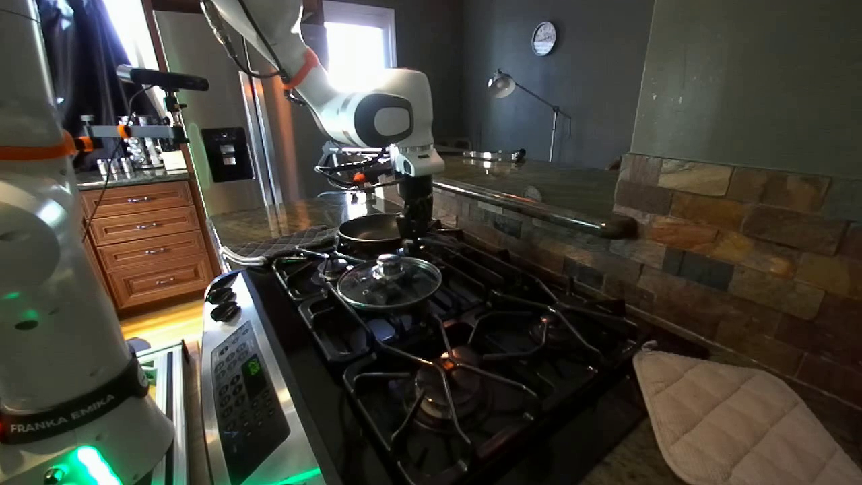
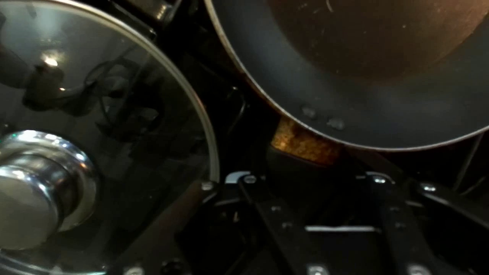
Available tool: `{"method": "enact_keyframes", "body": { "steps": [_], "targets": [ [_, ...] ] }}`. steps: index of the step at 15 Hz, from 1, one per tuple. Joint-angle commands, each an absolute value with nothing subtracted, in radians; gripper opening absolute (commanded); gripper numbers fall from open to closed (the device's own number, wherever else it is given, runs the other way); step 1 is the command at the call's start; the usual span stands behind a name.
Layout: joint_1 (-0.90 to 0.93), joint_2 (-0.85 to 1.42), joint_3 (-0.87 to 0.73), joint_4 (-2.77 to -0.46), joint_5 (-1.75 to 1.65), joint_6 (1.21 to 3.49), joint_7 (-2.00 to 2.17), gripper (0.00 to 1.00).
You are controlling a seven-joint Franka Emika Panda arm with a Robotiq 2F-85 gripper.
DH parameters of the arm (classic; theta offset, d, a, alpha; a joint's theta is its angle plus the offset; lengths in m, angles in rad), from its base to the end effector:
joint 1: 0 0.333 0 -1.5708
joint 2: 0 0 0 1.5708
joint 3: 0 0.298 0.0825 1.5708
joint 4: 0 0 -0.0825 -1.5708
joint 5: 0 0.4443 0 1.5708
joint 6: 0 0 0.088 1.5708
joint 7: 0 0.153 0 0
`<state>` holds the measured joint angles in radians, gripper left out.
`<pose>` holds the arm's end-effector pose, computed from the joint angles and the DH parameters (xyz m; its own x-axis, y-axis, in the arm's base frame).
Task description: Remove the lid from the pan, move the pan backwards then put back the lid
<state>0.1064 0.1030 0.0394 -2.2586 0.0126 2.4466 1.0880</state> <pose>0.5782 0.0856 0.2182 0.5790 -0.8149 0.0280 -0.8112 -0.5791 -0.0812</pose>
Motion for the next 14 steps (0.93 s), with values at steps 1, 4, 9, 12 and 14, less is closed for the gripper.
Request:
{"method": "enact_keyframes", "body": {
  "steps": [1,4,9,12,14],
  "targets": [
    [0.106,0.14,0.024,-2.218,-0.013,2.484,1.19,0.22],
    [0.112,0.168,0.012,-2.185,-0.026,2.515,1.244,0.22],
    [0.124,0.233,0.0,-2.119,-0.051,2.548,1.292,0.22],
    [0.133,0.263,-0.01,-2.086,-0.062,2.546,1.31,0.22],
    [0.139,0.272,-0.012,-2.07,-0.059,2.544,1.312,0.22]
  ]
}}
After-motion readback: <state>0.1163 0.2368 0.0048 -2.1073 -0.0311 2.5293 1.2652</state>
